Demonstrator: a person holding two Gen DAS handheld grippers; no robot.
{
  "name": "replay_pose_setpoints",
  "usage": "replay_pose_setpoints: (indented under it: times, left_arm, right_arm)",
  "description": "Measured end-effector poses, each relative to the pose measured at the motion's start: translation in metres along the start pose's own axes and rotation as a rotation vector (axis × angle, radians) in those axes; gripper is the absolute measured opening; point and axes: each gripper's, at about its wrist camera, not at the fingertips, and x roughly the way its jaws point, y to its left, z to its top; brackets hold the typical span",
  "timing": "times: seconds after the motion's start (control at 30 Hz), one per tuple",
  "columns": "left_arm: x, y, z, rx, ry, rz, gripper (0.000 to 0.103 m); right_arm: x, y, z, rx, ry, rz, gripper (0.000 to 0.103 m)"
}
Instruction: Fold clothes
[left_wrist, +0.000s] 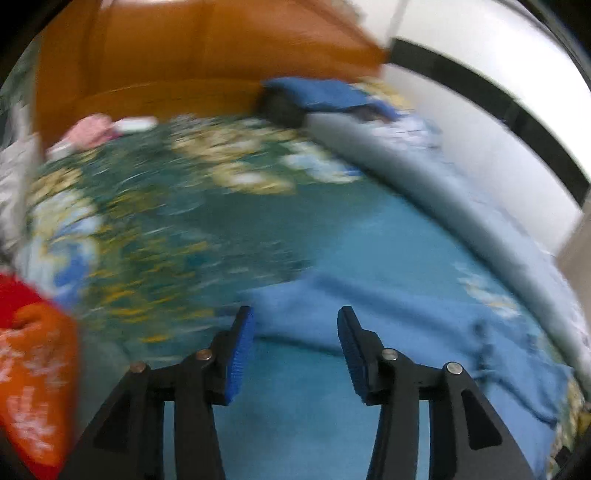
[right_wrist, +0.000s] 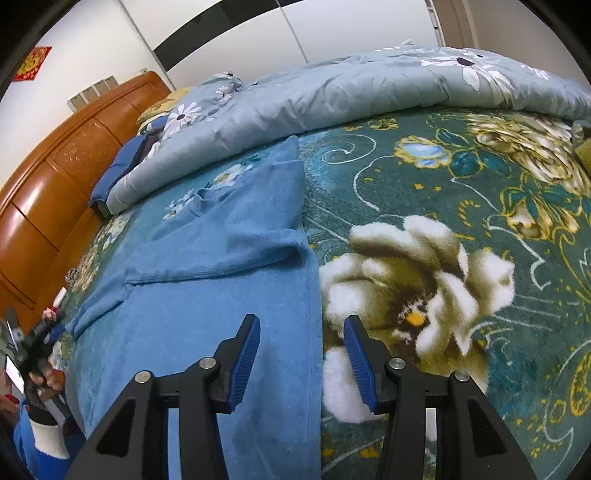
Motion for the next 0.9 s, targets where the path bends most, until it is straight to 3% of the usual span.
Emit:
replay_pose_setpoints:
  times: [0.23, 0.43, 0.6, 0.73, 0.9]
  left_arm:
    - [0.033, 0.012, 0.017, 0.090, 0.045, 0.038, 0.048]
    - [0.043, 0.030, 0.056, -0.021, 0.030, 0.112, 0.048]
    - [0.023, 0.044, 0.031, -0.144, 0.115, -0.033, 0.048]
    - [0.032, 0.050, 0.008, -0.265, 0.213, -0.135, 0.048]
    - [0.047, 0.050, 0.007, -0.389, 0.178, -0.203, 0.047]
  right_arm:
    - [-0.008, 0.013, -0.006, -0.025, 0.008, 0.005, 0.051]
    - [-0.019, 0.017, -0.006, -0.016, -0.011, 0.004, 0.051]
    - [-0.019, 0.019, -0.009, -0.012, -0.011, 0.004, 0.051]
    - [-0.011, 0.025, -0.012, -0.016, 0.016, 0.013, 0.051]
    - [-0.013, 0.037, -0.013, -0.067, 0.014, 0.022, 0.051]
